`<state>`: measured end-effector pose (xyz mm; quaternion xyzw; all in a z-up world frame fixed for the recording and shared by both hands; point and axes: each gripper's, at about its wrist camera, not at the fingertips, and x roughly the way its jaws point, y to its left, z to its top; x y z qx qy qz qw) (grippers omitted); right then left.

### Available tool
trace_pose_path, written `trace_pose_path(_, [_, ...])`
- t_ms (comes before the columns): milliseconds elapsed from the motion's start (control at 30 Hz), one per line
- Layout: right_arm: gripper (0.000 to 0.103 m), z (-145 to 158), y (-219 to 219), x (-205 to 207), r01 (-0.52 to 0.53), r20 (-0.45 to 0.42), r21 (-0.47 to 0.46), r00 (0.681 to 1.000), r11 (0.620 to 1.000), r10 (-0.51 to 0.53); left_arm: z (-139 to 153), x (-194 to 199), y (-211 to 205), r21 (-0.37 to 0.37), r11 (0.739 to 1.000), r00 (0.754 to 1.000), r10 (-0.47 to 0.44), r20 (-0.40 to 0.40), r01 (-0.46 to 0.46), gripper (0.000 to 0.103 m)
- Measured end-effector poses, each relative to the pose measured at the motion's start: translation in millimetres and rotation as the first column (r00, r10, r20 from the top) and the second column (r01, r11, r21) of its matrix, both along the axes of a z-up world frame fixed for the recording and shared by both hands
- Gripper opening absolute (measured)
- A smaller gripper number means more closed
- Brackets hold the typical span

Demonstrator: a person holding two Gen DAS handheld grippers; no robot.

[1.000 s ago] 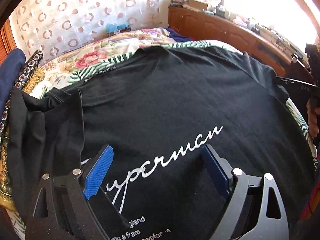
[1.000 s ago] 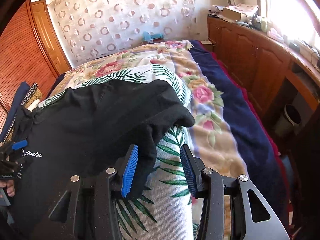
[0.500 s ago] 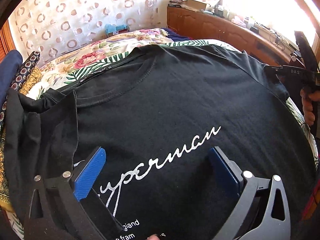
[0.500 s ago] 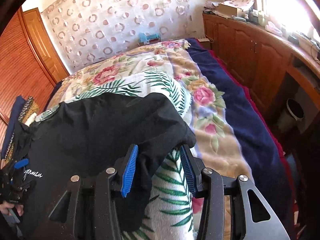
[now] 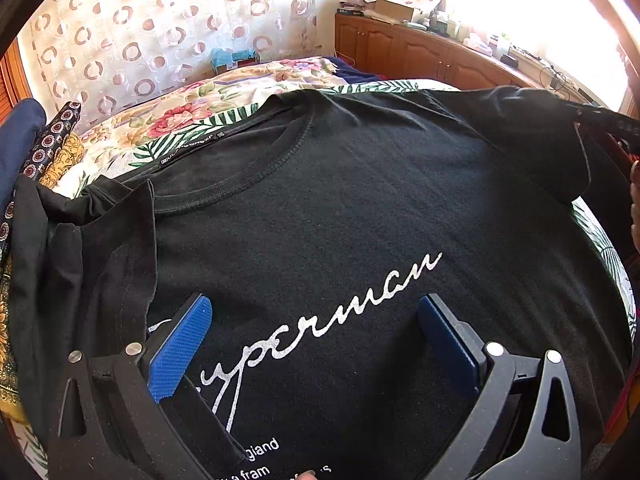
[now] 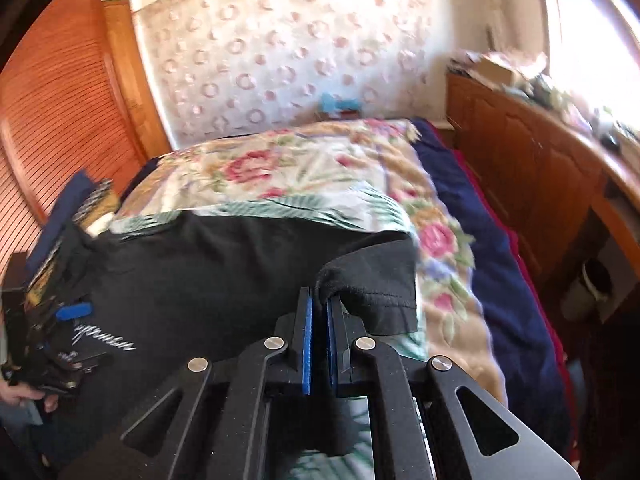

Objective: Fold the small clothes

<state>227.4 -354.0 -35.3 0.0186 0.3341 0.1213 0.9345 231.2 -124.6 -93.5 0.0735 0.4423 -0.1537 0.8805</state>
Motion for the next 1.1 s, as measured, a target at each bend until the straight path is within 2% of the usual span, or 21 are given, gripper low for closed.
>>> trace_pose_path(67, [0.006,4.7,15.8,-7.8,-0.044,0.008,0.006,0.999,0.999,0.044,1.7,-0.5,2.7,-0.009,1.000,1.000,0.009,0.007,-0.009,0.103])
trace_pose_path(200, [0.006,-0.6,46.2,-20.5,-0.136,-0.026,0.045,0.990,0.990,0.137,16.3,-8.6,12.4,-0.032,0.998,0.994,0.048,0.099,-0.045,0.103])
trace_pose_path(367, [0.021,-14.6,59.2,-32.1,-0.160,-0.075,0.024,0.984,0.987,0.162,36.8,-17.7,25.0,-0.065,0.997,0.988,0.052,0.142,-0.043,0.103])
trace_pose_path(433, [0.031,-13.8,52.7,-36.4,-0.141,-0.076,0.022,0.987,0.990,0.142,42.5,-20.4,30.2,-0.088,0.995,0.989,0.048,0.140,-0.036,0.103])
trace_pose_path(500, [0.033,-9.2,44.7,-40.6,-0.116,-0.066,0.023,0.991,0.993,0.117,47.5,-21.7,35.0,-0.118,0.992,0.990,0.047,0.130,-0.032,0.103])
trace_pose_path(667, [0.034,-0.1,35.5,-48.9,-0.040,-0.053,-0.005,0.998,0.999,0.040,52.4,-25.2,33.3,-0.164,0.986,0.992,0.035,0.120,-0.015,0.103])
trace_pose_path(800, [0.034,-18.1,33.1,-28.5,0.000,-0.130,0.003,0.991,1.000,0.001,50.4,-28.5,30.9,-0.162,0.987,0.993,0.025,0.118,-0.006,0.103])
trace_pose_path(967, [0.034,-33.0,44.6,-9.7,-0.022,-0.202,0.037,0.979,0.999,0.029,49.8,-32.6,34.4,-0.150,0.989,0.993,0.029,0.118,-0.011,0.103])
trace_pose_path(1033, [0.034,-33.2,54.0,-6.8,-0.044,-0.209,0.013,0.977,0.999,0.045,49.7,-33.8,37.0,-0.146,0.989,0.992,0.036,0.120,-0.018,0.103])
trace_pose_path(1067, [0.032,-31.0,59.1,-6.3,-0.055,-0.199,0.000,0.978,0.999,0.054,49.4,-34.1,39.4,-0.148,0.989,0.992,0.041,0.120,-0.023,0.103])
trace_pose_path(1100, [0.020,-29.9,61.9,-3.8,-0.064,-0.193,-0.004,0.979,0.998,0.062,49.0,-34.2,41.2,-0.149,0.988,0.992,0.045,0.119,-0.027,0.103])
